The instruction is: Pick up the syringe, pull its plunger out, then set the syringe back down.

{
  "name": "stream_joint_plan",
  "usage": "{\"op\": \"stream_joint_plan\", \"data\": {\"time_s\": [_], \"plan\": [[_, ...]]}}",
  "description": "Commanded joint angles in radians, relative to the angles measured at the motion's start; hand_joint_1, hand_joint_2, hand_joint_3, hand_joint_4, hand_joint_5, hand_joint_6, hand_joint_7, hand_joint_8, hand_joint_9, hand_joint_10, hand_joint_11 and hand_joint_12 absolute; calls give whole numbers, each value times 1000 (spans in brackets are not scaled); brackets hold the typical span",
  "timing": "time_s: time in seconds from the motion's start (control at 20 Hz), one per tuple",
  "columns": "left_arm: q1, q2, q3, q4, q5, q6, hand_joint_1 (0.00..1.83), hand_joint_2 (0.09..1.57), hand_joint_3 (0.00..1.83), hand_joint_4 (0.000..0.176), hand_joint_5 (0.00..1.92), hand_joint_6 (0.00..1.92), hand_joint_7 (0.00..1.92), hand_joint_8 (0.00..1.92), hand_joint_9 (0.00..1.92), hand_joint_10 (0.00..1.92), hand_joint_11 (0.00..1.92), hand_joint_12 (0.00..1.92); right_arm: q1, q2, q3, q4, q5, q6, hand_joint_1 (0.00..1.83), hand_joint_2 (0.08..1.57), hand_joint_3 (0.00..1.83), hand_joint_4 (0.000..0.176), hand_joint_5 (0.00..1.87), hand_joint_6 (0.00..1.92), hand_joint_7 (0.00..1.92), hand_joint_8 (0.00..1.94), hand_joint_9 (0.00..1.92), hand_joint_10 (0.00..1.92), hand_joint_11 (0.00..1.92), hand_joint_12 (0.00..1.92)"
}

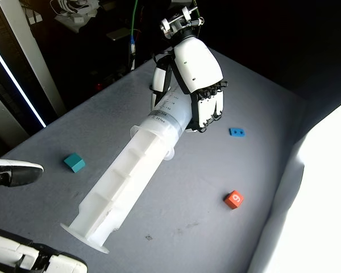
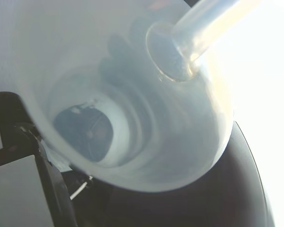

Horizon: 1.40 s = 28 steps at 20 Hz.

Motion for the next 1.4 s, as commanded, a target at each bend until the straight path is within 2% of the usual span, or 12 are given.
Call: {"op": "stream_joint_plan", "data": {"time_s": [0.0, 0.15, 0.2, 0.25, 0.3, 0.35, 0.45, 0.5, 0.65, 0.8, 1.1, 1.35], "plan": [[-2, 11, 3, 53, 14, -9, 1142, 1266, 1, 0, 632, 1497, 791, 1352, 696, 1194, 468, 1522, 5, 5, 2, -13, 116, 8, 743, 892, 13, 0, 0, 0, 0, 0, 0, 0, 0, 0], [28, 27, 3, 96, 37, -32, 1137, 1274, 0, 0, 618, 1529, 781, 1352, 708, 1157, 491, 1472, 4, 3, 2, -21, 116, 8, 764, 906, 17, 0, 0, 0, 0, 0, 0, 0, 0, 0], [37, 30, 2, 120, 40, -60, 1166, 1268, 0, 0, 638, 1539, 769, 1322, 686, 1196, 482, 1475, 3, 2, 2, -22, 116, 8, 802, 931, 22, 0, 4, 1, 3, 1, 0, 0, 0, 0], [62, 35, 1, 196, 40, -140, 1144, 1265, 0, 0, 647, 1496, 781, 1346, 705, 1178, 485, 1514, -2, 1, 2, -23, 117, 8, 803, 933, 21, 0, 10, 4, 13, 5, 2, 1, 2, 1], [76, 36, 1, 228, 40, -175, 1144, 1265, 0, 0, 647, 1496, 781, 1346, 705, 1178, 485, 1514, -4, 0, 2, -23, 118, 8, 803, 933, 21, 0, 10, 4, 13, 5, 2, 1, 2, 1], [90, 38, 1, 241, 39, -192, 1144, 1258, 0, 0, 663, 1447, 794, 1352, 710, 1154, 486, 1487, -5, -1, 2, -25, 119, 8, 793, 951, 24, 0, 2, 0, 3, 1, 0, 0, 0, 0], [119, 42, 2, 252, 39, -206, 1140, 1267, 0, 0, 644, 1459, 782, 1386, 697, 1174, 467, 1502, -7, -3, 2, -30, 120, 8, 776, 952, 17, 0, 4, 1, 9, 3, 4, 1, 6, 3], [133, 44, 3, 258, 39, -216, 1140, 1264, 0, 0, 654, 1471, 782, 1353, 708, 1120, 484, 1476, -8, -3, 2, -31, 120, 8, 803, 949, 13, 0, 10, 3, 10, 3, 1, 0, 0, 0], [173, 48, 1, 284, 39, -235, 1151, 1257, 0, 0, 662, 1400, 795, 1396, 711, 1184, 488, 1517, -9, -3, 2, -32, 119, 9, 791, 973, 19, 0, 0, 0, 0, 0, 0, 0, 0, 0], [233, 49, 0, 397, 30, -369, 1154, 1249, 0, 0, 674, 1410, 812, 1354, 733, 1172, 518, 1496, -9, -6, 2, -38, 119, 9, 751, 959, 8, 0, 4, 1, 11, 2, 5, 1, 24, 13], [356, 55, -2, 590, -15, -627, 1187, 1229, 0, 0, 702, 1276, 849, 1390, 746, 1239, 530, 1549, -10, -8, 1, -45, 122, 12, 790, 968, 5, 0, 32, 8, 48, 12, 41, 13, 34, 24], [464, 55, -1, 714, -69, -831, 1184, 1225, 1, 0, 691, 1320, 869, 1331, 766, 1189, 543, 1509, -20, -12, 1, -51, 124, 12, 775, 980, 5, 0, 13, 3, 22, 4, 10, 3, 11, 6]]}}
